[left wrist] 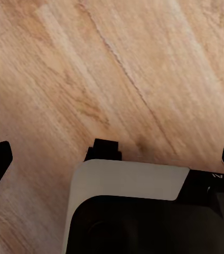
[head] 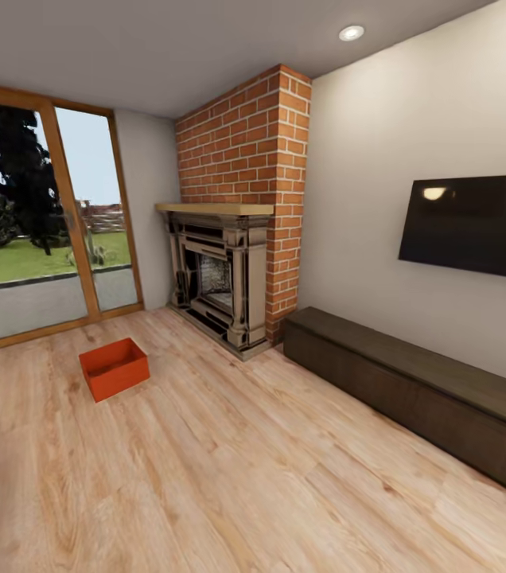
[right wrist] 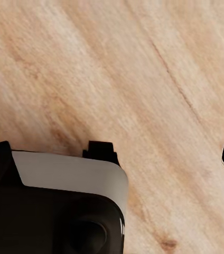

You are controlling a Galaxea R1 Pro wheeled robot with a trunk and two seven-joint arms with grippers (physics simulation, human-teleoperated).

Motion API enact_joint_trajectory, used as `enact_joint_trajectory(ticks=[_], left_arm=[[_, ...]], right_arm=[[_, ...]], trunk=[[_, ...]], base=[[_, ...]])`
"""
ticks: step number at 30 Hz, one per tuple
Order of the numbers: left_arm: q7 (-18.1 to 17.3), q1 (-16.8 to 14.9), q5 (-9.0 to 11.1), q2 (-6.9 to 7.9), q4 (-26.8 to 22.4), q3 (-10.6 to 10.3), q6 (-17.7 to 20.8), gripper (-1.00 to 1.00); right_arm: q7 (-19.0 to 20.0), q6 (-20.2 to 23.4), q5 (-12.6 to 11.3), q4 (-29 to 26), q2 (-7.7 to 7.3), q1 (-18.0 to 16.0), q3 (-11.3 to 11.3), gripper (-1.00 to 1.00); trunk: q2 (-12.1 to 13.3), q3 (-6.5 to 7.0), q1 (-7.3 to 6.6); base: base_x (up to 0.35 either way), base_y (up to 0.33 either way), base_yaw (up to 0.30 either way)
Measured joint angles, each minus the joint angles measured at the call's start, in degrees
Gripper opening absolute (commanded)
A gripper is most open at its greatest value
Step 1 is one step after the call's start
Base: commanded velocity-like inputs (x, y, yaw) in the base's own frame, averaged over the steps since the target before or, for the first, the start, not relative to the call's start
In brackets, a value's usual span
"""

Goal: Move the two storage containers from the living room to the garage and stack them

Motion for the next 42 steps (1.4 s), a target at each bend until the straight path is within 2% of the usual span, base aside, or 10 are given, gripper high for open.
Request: enact_joint_trajectory(ticks=[18,42], left_arm=[[0.00,0.00,0.00,0.00,0.00,0.00,0.00,1.00],[0.00,0.01,0.00,-0.01,-0.02,0.00,0.00,1.00]], right_arm=[[-0.05,0.00,-0.08,0.00,0.00,-0.04,0.00,1.00],[-0.02,0.00,-0.05,0.01,-0.01,-0.02,0.00,1.00]], trunk=[[0.00,0.00,0.00],[0.00,0.00,0.00]], base=[[0.322,0.000,0.012],[0.322,0.000,0.259]])
